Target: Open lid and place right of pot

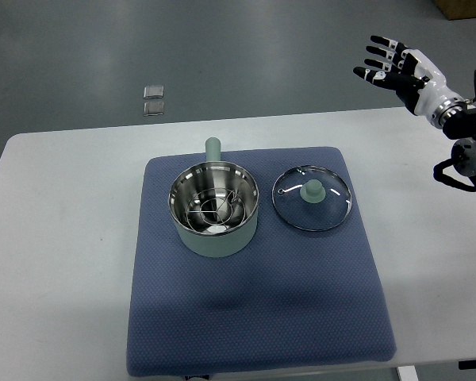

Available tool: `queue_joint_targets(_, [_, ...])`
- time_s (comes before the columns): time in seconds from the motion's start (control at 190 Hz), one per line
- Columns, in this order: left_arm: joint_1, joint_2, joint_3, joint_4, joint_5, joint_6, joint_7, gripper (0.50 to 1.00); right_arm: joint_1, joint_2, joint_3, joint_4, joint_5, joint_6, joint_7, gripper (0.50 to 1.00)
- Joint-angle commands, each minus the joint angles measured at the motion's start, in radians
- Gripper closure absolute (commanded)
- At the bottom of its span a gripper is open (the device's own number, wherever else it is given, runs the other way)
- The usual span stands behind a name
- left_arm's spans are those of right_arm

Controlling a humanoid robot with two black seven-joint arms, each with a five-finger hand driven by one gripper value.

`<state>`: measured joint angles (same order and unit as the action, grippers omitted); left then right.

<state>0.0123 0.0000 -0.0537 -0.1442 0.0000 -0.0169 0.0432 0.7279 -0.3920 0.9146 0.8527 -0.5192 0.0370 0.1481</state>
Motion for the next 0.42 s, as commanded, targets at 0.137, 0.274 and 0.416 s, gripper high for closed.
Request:
queue_joint_targets(0.137, [0.000, 0.000, 0.000, 0.000, 0.000, 0.000, 0.000, 0.500, -0.171, 0.133, 0.257, 0.000, -0.064, 0.003, -0.001, 0.570])
queue_joint_targets(0.274, [0.000, 0.000, 0.000, 0.000, 0.000, 0.000, 0.000, 0.500, -0.219, 0.182, 0.365, 0.005, -0.174, 0.003, 0.001, 0.570])
queue_joint_targets(0.416, [0.000, 0.000, 0.000, 0.000, 0.000, 0.000, 0.000, 0.500, -0.245, 0.220, 0.394, 0.008, -0.217, -0.002, 0.002, 0.570])
